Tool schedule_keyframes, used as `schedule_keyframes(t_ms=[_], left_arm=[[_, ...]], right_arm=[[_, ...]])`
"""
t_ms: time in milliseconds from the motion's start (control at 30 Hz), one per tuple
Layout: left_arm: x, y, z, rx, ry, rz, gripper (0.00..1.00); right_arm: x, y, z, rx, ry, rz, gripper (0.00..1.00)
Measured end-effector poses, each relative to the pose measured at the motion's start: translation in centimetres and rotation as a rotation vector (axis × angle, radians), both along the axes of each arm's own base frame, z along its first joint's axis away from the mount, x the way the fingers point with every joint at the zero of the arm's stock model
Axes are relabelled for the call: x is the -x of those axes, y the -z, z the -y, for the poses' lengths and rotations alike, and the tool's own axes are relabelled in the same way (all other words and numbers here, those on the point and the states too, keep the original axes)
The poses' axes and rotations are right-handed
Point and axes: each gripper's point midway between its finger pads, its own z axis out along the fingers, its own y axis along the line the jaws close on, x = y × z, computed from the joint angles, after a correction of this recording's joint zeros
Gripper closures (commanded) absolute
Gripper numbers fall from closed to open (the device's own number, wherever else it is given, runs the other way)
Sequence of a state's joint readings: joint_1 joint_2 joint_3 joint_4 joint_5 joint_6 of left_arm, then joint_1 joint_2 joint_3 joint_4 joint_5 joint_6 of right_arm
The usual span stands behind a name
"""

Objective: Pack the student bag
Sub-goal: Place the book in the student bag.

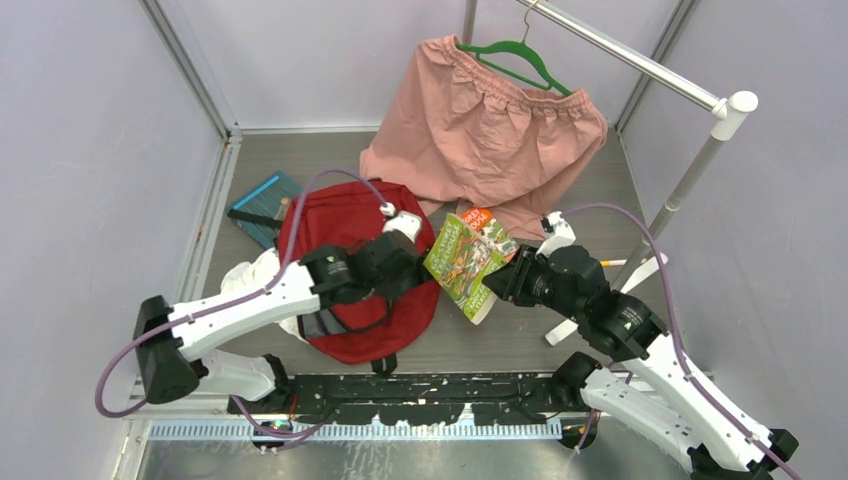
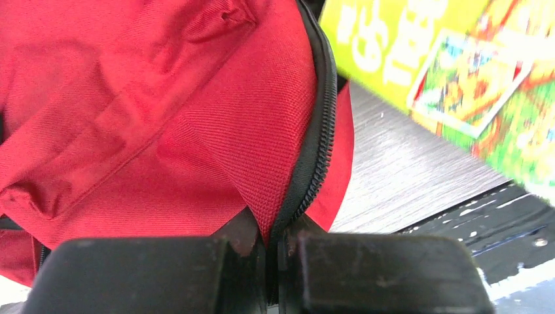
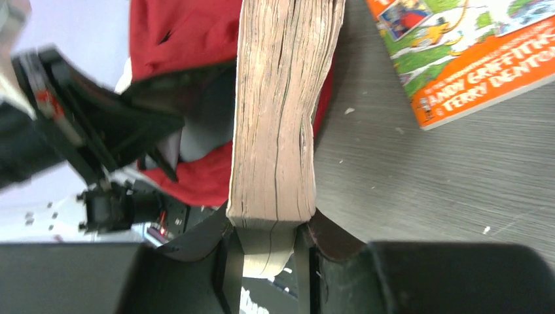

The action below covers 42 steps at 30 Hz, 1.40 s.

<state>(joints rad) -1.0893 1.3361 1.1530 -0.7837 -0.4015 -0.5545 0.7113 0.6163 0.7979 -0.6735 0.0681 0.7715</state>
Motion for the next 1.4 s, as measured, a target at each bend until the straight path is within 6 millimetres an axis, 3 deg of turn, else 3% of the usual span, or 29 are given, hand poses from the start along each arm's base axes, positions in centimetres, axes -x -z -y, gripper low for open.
schedule_keyframes(t_ms=[133, 267, 433, 533, 667, 833, 1033, 1400], left_arm=[[-1.3, -1.9, -1.0, 0.093, -0.043, 0.000, 1.00], [-2.2, -2.4, -1.6, 0.137, -0.070, -0.022, 1.00], [-3.4, -4.0, -1.7, 0.192, -0.069, -0.035, 1.00], [-4.4, -6.1, -1.4, 0.230, -0.060, -0.020, 1.00], [-5.6, -8.4, -0.6, 0.271, -0.031, 0.001, 1.00], [-5.7, -8.8, 1.2, 0.298, 0.025, -0.038, 1.00], [-5.1, -8.1, 2.8, 0.321, 0.081, -0.109, 1.00], [-4.3, -11.4, 3.9, 0.410, 0.144, -0.099, 1.00]], right_arm=[[1.7, -0.4, -1.4, -0.022, -0.146, 0.004, 0.99], [3.1, -0.3, -3.5, -0.060, -0.283, -0.039, 0.99], [3.6, 1.4, -5.5, -0.101, -0.371, -0.093, 0.99], [4.1, 2.5, -5.8, -0.113, -0.390, -0.124, 0.99], [4.5, 2.0, -6.3, -0.142, -0.424, -0.116, 0.99], [4.5, 1.7, -6.6, -0.153, -0.431, -0.107, 0.99], [2.9, 2.6, -7.3, -0.166, -0.371, -0.126, 0.99], [-2.6, 6.3, -11.0, -0.277, -0.151, -0.211, 0.99]])
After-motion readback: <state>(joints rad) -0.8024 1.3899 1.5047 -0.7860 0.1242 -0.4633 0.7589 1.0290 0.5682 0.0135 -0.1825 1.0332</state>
